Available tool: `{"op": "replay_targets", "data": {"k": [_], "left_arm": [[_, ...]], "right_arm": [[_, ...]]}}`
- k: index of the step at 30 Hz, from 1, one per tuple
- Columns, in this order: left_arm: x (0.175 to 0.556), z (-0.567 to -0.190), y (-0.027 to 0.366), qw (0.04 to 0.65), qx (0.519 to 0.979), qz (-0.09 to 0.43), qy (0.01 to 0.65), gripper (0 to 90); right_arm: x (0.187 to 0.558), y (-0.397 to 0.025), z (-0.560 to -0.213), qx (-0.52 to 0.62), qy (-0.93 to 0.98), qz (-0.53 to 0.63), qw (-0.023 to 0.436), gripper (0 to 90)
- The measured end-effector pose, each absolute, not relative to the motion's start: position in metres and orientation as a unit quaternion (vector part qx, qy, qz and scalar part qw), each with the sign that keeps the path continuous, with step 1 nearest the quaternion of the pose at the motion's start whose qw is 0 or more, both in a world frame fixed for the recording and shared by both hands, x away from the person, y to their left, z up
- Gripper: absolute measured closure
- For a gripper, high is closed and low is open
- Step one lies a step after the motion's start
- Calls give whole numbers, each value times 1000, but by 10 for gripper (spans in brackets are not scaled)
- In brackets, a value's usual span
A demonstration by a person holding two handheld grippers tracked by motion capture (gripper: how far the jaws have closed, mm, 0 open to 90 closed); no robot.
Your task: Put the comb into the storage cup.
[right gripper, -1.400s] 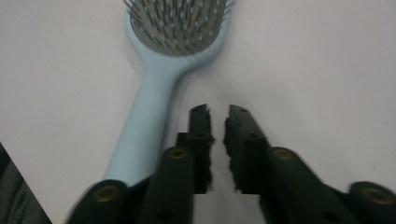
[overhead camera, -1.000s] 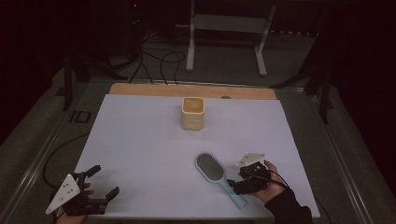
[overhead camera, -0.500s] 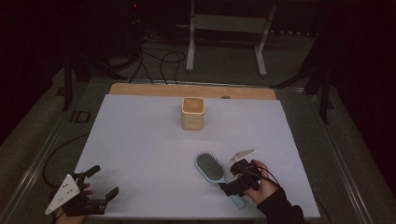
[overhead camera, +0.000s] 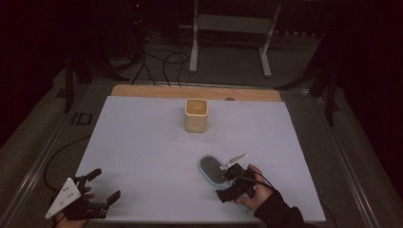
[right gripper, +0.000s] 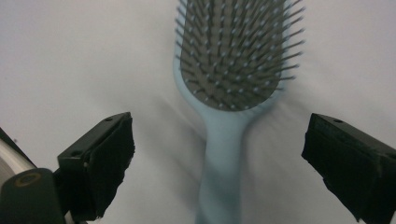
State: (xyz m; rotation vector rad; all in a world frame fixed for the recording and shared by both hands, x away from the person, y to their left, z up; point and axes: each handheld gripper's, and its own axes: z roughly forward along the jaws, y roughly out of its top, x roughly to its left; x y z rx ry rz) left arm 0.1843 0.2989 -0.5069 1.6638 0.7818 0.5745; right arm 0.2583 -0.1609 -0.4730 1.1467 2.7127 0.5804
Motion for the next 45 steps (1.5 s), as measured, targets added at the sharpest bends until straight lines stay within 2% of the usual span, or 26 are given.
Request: {"op": "replay_targets", "data": {"k": [12,21,27,31,37,45], "left_arm": [[185,-507,299,569,711,243,335,0],[184,-507,299,568,711,243,335,0],[184,-507,299,568,712,242,335,0],[184,-507,299,568,712,241,335,0],[184,-507,299,568,712,239,337,0],[184,-507,300,569,711,238,337,0]], "right_arm": [[267,-156,-484,415,892,167,60,170],[268,-153,-489,410,898,150,53,294],[271,-153,-491,409,901,133,55,419],[272,-152,-491,413,900,127,56,455],[273,-150,-491,408,904,113,54,571],[276,-150,-490,402,909,103,40,623]]}}
